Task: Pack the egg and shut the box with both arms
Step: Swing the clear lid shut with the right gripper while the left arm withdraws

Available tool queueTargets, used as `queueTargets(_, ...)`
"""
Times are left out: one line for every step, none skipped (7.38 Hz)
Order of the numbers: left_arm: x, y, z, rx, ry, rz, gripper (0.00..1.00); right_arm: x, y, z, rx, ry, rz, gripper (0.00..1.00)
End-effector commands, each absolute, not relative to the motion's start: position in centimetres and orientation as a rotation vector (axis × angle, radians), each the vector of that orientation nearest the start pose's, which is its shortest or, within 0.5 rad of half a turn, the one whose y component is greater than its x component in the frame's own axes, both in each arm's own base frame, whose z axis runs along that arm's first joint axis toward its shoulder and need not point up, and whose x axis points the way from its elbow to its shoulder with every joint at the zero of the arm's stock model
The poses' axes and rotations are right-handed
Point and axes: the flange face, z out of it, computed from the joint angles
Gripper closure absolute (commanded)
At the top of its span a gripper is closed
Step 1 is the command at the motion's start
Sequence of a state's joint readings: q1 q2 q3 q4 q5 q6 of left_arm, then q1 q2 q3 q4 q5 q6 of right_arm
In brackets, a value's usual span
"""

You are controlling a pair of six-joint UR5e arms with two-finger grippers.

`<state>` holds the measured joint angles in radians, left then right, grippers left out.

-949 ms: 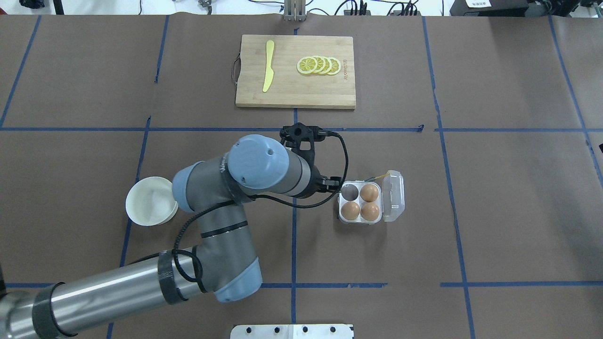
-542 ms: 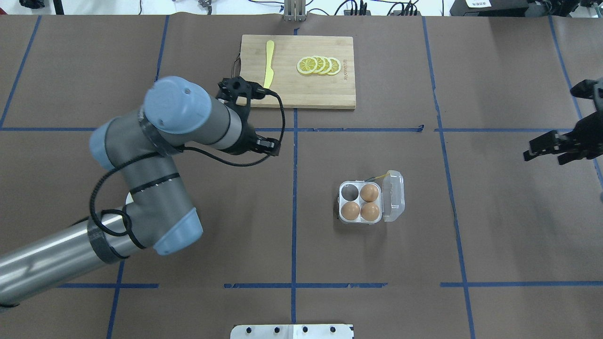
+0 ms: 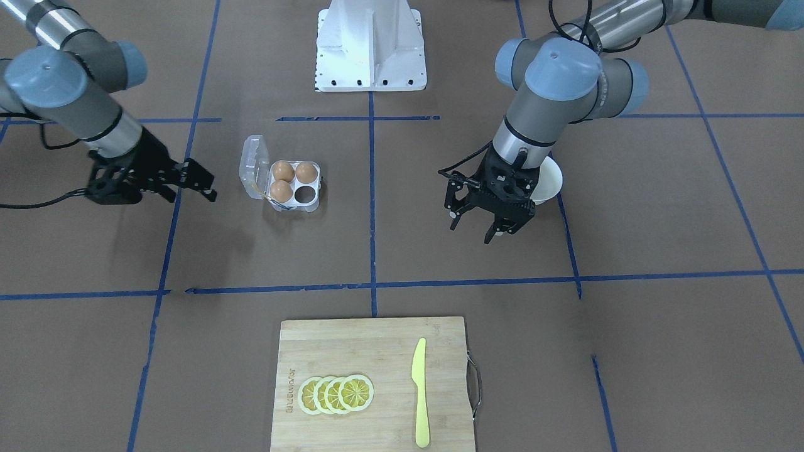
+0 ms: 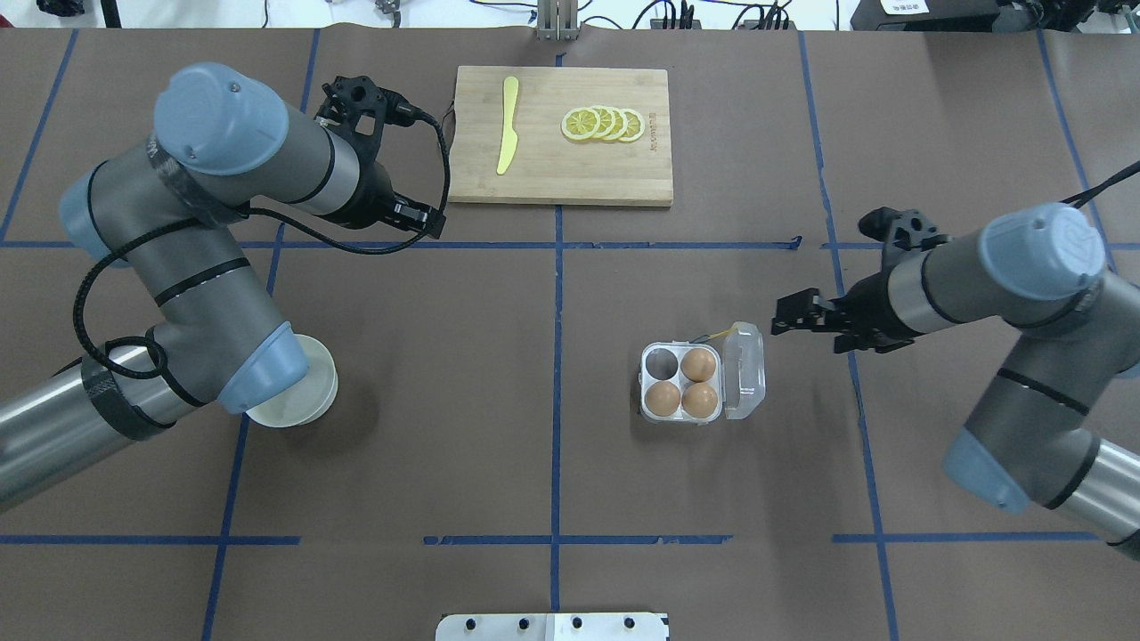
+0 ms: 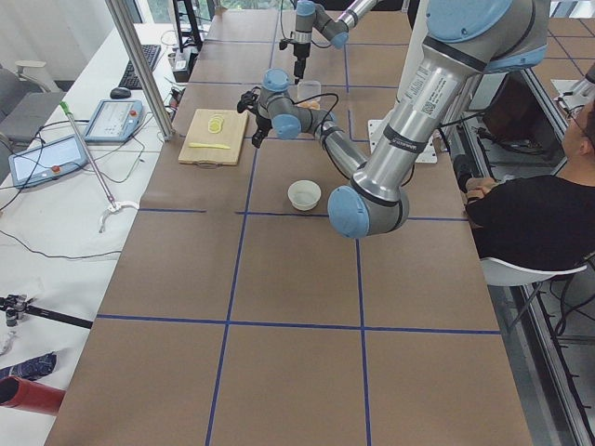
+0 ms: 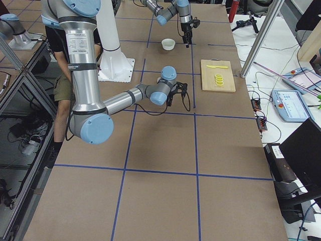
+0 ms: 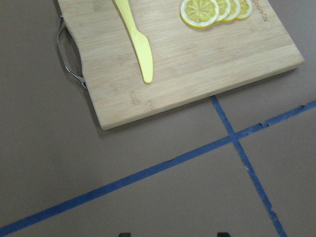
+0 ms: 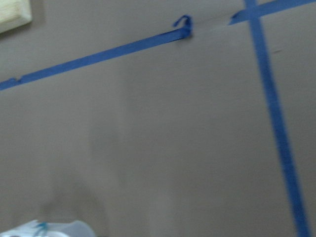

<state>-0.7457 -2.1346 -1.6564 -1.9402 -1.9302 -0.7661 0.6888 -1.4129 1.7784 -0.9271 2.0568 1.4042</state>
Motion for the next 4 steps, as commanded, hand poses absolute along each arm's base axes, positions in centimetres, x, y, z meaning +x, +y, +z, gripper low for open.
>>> queueTargets(41.7, -53.5, 25.8, 0.474, 0.934, 0.228, 0.34, -42.3, -42.6, 32.5, 0.008, -1.150, 0.256, 0.00)
queueTargets(41.1, -54.0, 25.9, 0.486, 0.925, 0.236, 0.34, -42.5, -42.4, 29.0, -0.004, -1.133, 0.258, 0.00)
queueTargets(40.3, -54.4, 25.8, 0.513, 0.914, 0.260, 0.33, -41.9, -41.9, 28.0, -0.016, -1.110, 0.265, 0.00)
queueTargets(39.2, -55.0, 26.0, 0.519, 0.909, 0.251, 0.33, -41.1, -41.7, 28.1, -0.018, -1.113, 0.264, 0.00)
